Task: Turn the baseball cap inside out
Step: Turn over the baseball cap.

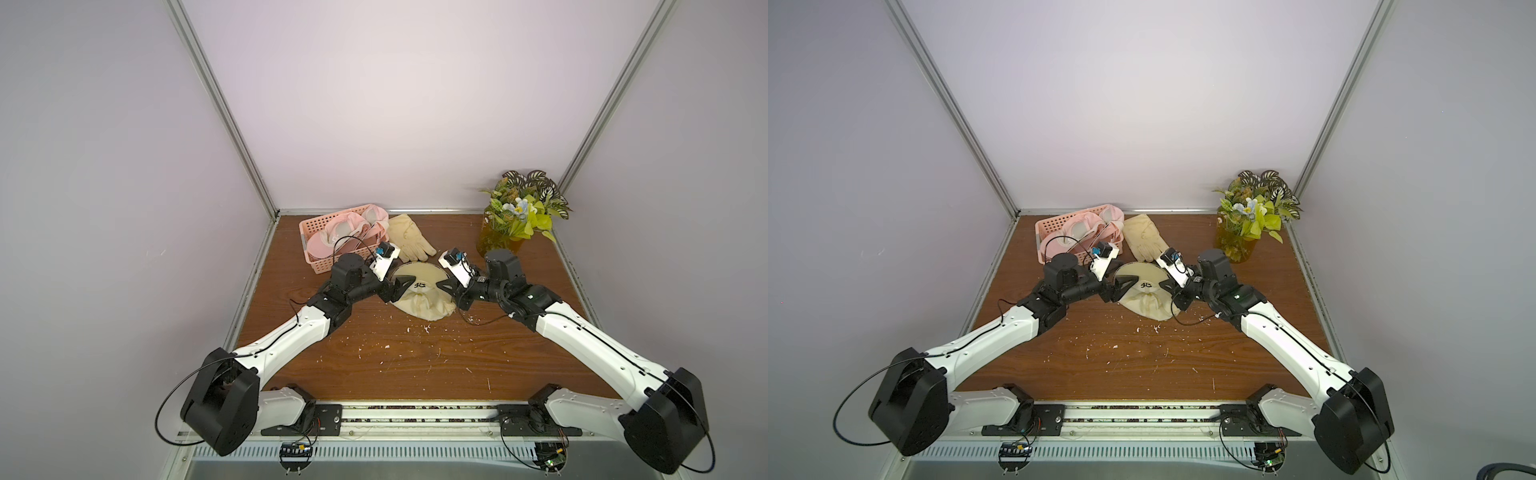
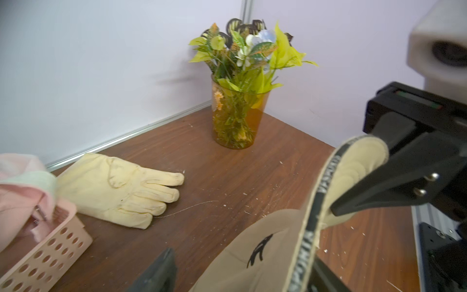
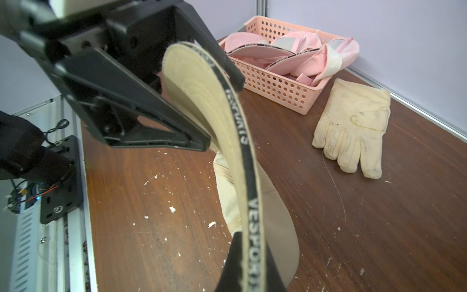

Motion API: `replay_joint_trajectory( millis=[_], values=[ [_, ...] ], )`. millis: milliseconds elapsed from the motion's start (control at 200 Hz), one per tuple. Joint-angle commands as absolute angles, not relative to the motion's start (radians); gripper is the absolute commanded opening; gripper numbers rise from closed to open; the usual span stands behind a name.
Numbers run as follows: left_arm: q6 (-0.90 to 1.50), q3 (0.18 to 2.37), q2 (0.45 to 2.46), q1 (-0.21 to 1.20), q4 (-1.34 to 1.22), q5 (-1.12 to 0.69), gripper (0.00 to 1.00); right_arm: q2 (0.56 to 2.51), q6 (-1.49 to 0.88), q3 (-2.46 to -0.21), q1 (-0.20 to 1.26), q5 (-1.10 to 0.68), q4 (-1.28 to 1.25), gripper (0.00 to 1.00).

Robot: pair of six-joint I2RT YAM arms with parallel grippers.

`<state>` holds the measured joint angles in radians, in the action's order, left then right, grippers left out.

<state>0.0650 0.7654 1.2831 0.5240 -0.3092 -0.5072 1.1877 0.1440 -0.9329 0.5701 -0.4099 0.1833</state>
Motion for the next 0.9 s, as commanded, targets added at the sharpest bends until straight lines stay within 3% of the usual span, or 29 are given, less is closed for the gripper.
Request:
replay_joint_trajectory(
  millis=[0,130,215,275,540,896],
  values=[
    [0.019,0.809,1.31,0.52,-0.276,-0.642,0.57,1.151,0.117,-0.955,0.573,-0.487,0.11,0.0],
    [0.057,0.81,1.288,0.519,-0.285,-0.653,0.17,1.154,0.097,-0.919,0.572,-0.502,0.068,0.0],
    [0.102,0.807,1.261,0.52,-0.301,-0.645,0.01,1.157,0.088,-0.878,0.569,-0.488,0.028,0.12],
    [0.125,0.811,1.243,0.52,-0.302,-0.651,0.0,1.157,0.09,-0.844,0.567,-0.48,-0.005,0.22],
    [0.204,0.846,1.185,0.518,-0.263,-0.665,0.0,1.176,0.133,-0.732,0.552,-0.487,-0.115,0.38],
    [0.344,0.875,1.128,0.502,-0.281,-0.594,0.0,1.176,0.188,-0.692,0.549,-0.661,-0.104,0.41]
  ],
)
